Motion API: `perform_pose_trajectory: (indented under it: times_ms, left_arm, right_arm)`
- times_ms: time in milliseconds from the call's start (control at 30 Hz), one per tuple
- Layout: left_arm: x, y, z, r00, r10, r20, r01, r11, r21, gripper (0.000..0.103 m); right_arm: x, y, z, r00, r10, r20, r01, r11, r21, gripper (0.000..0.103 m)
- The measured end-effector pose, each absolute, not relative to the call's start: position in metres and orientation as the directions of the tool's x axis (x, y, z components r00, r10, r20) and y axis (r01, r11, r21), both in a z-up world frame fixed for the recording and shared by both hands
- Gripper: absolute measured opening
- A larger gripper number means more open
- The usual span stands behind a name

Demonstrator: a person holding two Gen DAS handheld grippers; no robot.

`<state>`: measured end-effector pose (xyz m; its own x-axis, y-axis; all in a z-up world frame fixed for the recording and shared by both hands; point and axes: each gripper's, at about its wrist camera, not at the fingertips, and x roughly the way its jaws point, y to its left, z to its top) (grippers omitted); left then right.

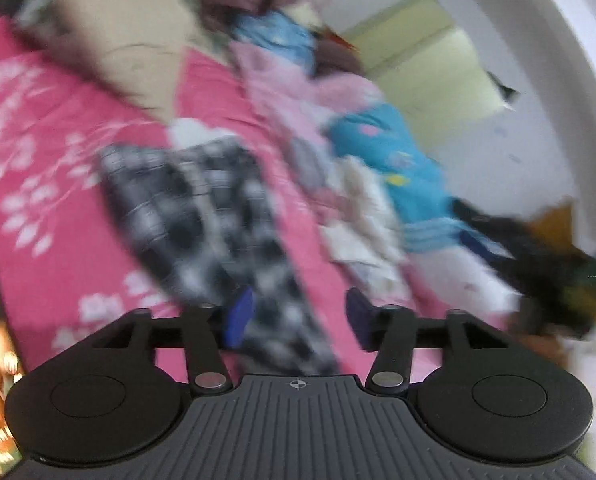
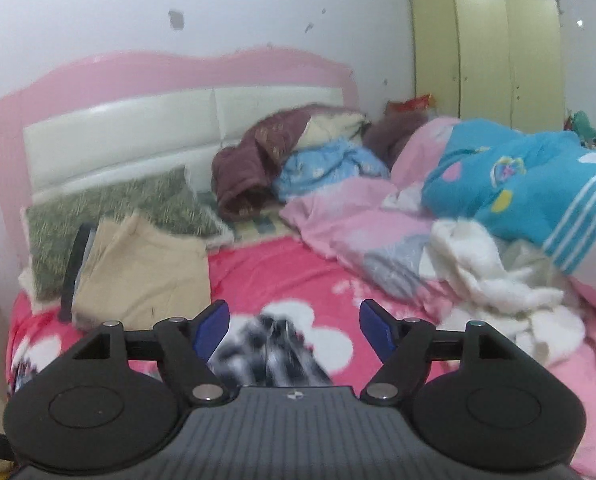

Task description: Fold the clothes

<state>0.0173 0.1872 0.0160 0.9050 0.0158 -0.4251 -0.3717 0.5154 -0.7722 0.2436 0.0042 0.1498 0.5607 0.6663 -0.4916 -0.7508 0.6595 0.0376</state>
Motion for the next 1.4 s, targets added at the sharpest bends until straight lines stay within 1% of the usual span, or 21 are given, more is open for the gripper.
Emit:
perform_pose_trajectory:
  times_ms: [100, 167, 233, 300, 367, 533, 600, 667, 700, 733, 767, 800, 833, 867, 900, 933, 967, 1067, 1267, 1300, 1400]
  left_arm:
    - [0.035, 0.179, -0.027, 0.857, 0.174, -0.486, -0.511, 0.415, -0.753, 0.066]
    - [0.049, 0.182, -0.049, 0.818, 0.242, -0.522, -0.575, 0.362, -0.734, 0.067]
    - [0.06, 0.192, -0.06, 0.806, 0.298, -0.511, -0.589, 0.335, -0.735, 0.067]
    - [0.072, 0.2, -0.061, 0.794, 0.356, -0.492, -0.6, 0.334, -0.727, 0.071]
    - [0.083, 0.208, -0.06, 0.793, 0.374, -0.48, -0.599, 0.339, -0.726, 0.079]
    - [0.091, 0.211, -0.066, 0.788, 0.409, -0.459, -0.598, 0.338, -0.726, 0.077]
    - [0.092, 0.213, -0.069, 0.787, 0.42, -0.452, -0.598, 0.337, -0.727, 0.068]
    - [0.091, 0.217, -0.074, 0.778, 0.429, -0.458, -0.605, 0.319, -0.729, 0.04]
    - [0.09, 0.221, -0.077, 0.774, 0.429, -0.465, -0.609, 0.307, -0.731, 0.032]
    - [0.089, 0.224, -0.081, 0.77, 0.429, -0.473, -0.615, 0.296, -0.731, 0.016]
    - [0.089, 0.226, -0.083, 0.767, 0.429, -0.477, -0.617, 0.291, -0.731, 0.011]
    - [0.087, 0.226, -0.083, 0.773, 0.427, -0.47, -0.609, 0.29, -0.738, 0.009]
    - [0.085, 0.227, -0.083, 0.778, 0.425, -0.462, -0.601, 0.29, -0.745, 0.006]
    - [0.083, 0.227, -0.084, 0.784, 0.422, -0.455, -0.592, 0.289, -0.752, 0.005]
    - [0.082, 0.227, -0.084, 0.788, 0.422, -0.448, -0.586, 0.288, -0.758, 0.005]
    - [0.081, 0.227, -0.084, 0.787, 0.427, -0.444, -0.584, 0.286, -0.76, 0.005]
    - [0.079, 0.227, -0.082, 0.783, 0.439, -0.44, -0.586, 0.285, -0.758, 0.004]
    - [0.072, 0.223, -0.073, 0.761, 0.503, -0.409, -0.598, 0.301, -0.743, 0.004]
    - [0.059, 0.223, -0.053, 0.692, 0.632, -0.35, -0.637, 0.306, -0.707, 0.004]
    - [0.058, 0.225, -0.053, 0.674, 0.648, -0.355, -0.651, 0.294, -0.7, 0.004]
    - [0.062, 0.229, -0.057, 0.641, 0.65, -0.409, -0.693, 0.261, -0.672, 0.004]
  right_arm:
    - [0.255, 0.014, 0.119, 0.521, 0.642, -0.562, -0.759, 0.649, 0.038, 0.075]
    - [0.269, 0.028, 0.091, 0.49, 0.621, -0.612, -0.759, 0.649, 0.052, 0.075]
    - [0.284, 0.046, 0.063, 0.457, 0.596, -0.66, -0.757, 0.65, 0.063, 0.075]
    - [0.302, 0.064, 0.047, 0.435, 0.605, -0.667, -0.758, 0.645, 0.091, 0.075]
    - [0.319, 0.082, 0.033, 0.414, 0.619, -0.668, -0.759, 0.639, 0.121, 0.078]
    - [0.363, 0.128, -0.001, 0.363, 0.653, -0.665, -0.758, 0.622, 0.198, 0.087]
    - [0.378, 0.147, -0.013, 0.337, 0.664, -0.668, -0.757, 0.612, 0.226, 0.092]
    - [0.389, 0.166, -0.022, 0.301, 0.668, -0.68, -0.76, 0.6, 0.252, 0.093]
    - [0.391, 0.175, -0.028, 0.285, 0.655, -0.699, -0.763, 0.597, 0.248, 0.093]
    - [0.392, 0.185, -0.035, 0.27, 0.636, -0.723, -0.767, 0.596, 0.238, 0.093]
    - [0.39, 0.193, -0.04, 0.255, 0.619, -0.743, -0.779, 0.587, 0.222, 0.09]
    - [0.383, 0.2, -0.045, 0.256, 0.602, -0.757, -0.798, 0.573, 0.186, 0.084]
    - [0.374, 0.206, -0.049, 0.264, 0.584, -0.768, -0.818, 0.557, 0.142, 0.064]
    - [0.366, 0.212, -0.052, 0.272, 0.566, -0.778, -0.837, 0.539, 0.099, 0.051]
    - [0.357, 0.215, -0.053, 0.289, 0.561, -0.776, -0.854, 0.517, 0.056, 0.042]
    - [0.353, 0.215, -0.049, 0.304, 0.566, -0.766, -0.858, 0.513, 0.038, 0.022]
    - [0.351, 0.215, -0.045, 0.318, 0.571, -0.757, -0.856, 0.517, 0.03, 0.016]
    - [0.345, 0.215, -0.031, 0.352, 0.593, -0.724, -0.85, 0.526, 0.017, 0.013]
    - [0.343, 0.233, -0.001, 0.346, 0.681, -0.645, -0.863, 0.5, 0.066, 0.012]
    - [0.342, 0.24, 0.001, 0.34, 0.696, -0.632, -0.867, 0.493, 0.077, 0.012]
    - [0.344, 0.259, -0.015, 0.337, 0.674, -0.657, -0.862, 0.502, 0.074, 0.012]
